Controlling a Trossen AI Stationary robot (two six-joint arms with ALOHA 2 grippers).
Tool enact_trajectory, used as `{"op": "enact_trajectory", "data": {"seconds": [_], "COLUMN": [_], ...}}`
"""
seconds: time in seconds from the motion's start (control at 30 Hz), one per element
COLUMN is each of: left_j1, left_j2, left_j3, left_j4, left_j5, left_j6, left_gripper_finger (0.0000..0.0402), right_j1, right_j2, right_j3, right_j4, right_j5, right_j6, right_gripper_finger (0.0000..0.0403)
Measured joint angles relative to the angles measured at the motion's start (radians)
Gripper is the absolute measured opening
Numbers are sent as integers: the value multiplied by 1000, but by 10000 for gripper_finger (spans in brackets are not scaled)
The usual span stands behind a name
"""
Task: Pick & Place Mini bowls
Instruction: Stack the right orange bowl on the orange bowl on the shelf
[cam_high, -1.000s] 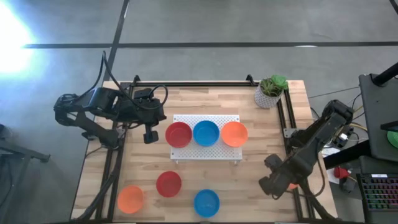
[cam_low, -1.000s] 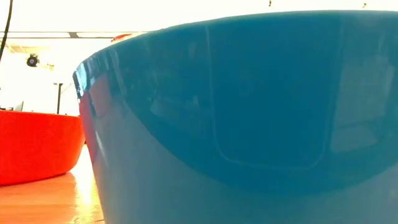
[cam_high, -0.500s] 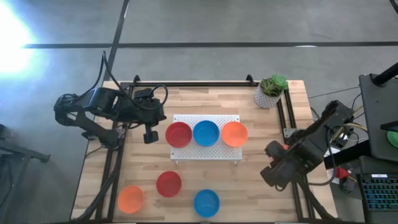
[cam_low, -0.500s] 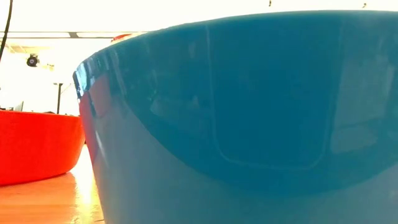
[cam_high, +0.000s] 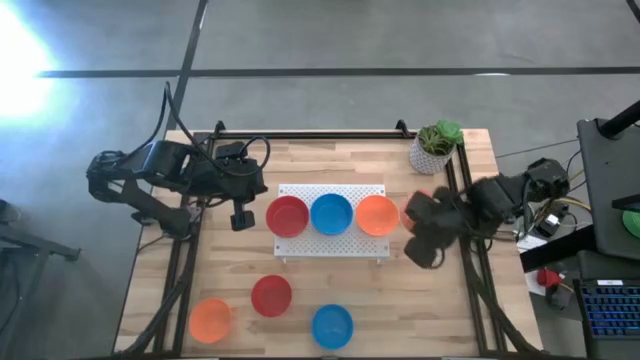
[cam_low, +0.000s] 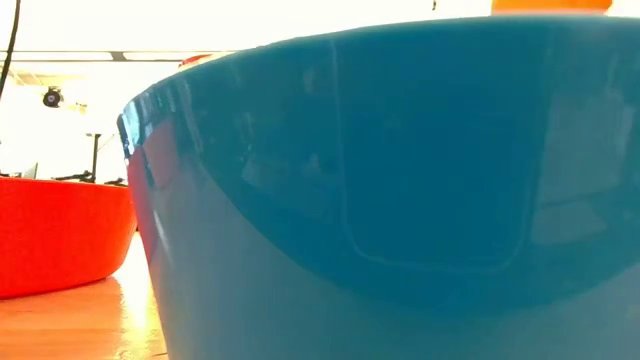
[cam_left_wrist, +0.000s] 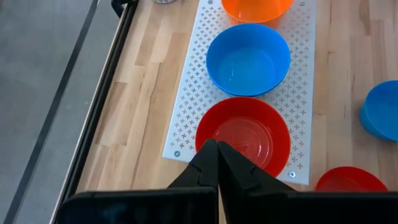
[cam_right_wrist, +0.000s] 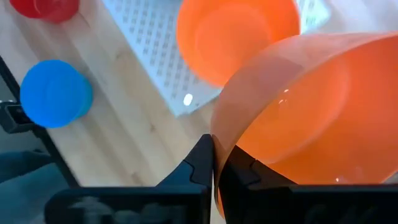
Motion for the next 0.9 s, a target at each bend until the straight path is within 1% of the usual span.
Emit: {"op": "enact_trajectory", "data": {"seconds": [0.13,0.27,0.37,0.47,0.6,0.7,0.9], "left_j1": [0,0,0,1,1,1,1], "left_j2": [0,0,0,0,0,0,0], "left_j3": [0,0,0,0,0,0,0], "left_j4": [0,0,0,0,0,0,0], "left_j5": [0,0,0,0,0,0,0], "left_j6": [0,0,1,1,-3,-4,-5], "left_gripper_finger": [0,0,0,0,0,0,0], "right_j1": [-107,-199,-249,-280,-287,-287,-293], "right_j2": [0,0,0,6,7,21,103], "right_j3": [13,11,2,-2,-12,-18,-16], "right_j4": [27,106,185,253,253,243,240], "right_j5": [-2,-8,-63,-112,-136,-155,-194], "right_j6": [-184,-390,-542,-652,-734,-763,-790], "right_gripper_finger": [8,8,8,8,8,8,8]}}
